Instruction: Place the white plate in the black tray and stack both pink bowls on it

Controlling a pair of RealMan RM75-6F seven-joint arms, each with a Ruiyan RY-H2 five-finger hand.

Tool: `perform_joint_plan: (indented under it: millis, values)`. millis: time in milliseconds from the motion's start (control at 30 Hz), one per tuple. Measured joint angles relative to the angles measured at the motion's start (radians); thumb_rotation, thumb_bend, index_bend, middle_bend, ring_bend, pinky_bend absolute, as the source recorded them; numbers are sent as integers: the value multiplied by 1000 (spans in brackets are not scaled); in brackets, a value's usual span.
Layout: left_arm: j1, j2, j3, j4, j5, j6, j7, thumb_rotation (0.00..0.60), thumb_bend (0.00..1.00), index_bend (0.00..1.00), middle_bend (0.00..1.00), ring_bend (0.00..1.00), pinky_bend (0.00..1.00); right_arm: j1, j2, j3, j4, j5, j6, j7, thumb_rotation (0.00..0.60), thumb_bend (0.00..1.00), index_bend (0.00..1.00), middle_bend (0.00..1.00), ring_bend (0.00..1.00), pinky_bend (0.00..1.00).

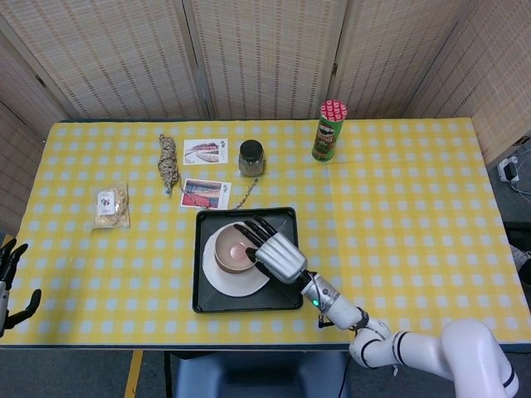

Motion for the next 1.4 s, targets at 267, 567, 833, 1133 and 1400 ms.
perform_joint_plan:
  millis: [267,567,833,1133,1400]
  values:
    - [0,4,4,2,10,-3,-15,600,463,0,0,0,0,6,-34,-4,36,10,-5,-3,600,472,673,67,0,0]
    - [2,4,6,0,16,2,-15,600,464,0,0,0,0,6,-32,-11,34,22,-19,-16,600,471,592,43,0,0]
    - [-1,7,19,0,44,-4,-28,600,464,0,0,0,0,2,-1,-12,4,46,-45,-58,600,472,474,0,0,0]
    - [-2,12,17,-2,39,-5,-31,600,464,0,0,0,0,-23,49,-11,-73,64,-24,-78,600,472,331,0,0,0]
    - [-4,8,22,-6,43,-9,-12,600,464,0,0,0,0,-178,244,-54,-301,51,181,-127,600,471,118,0,0,0]
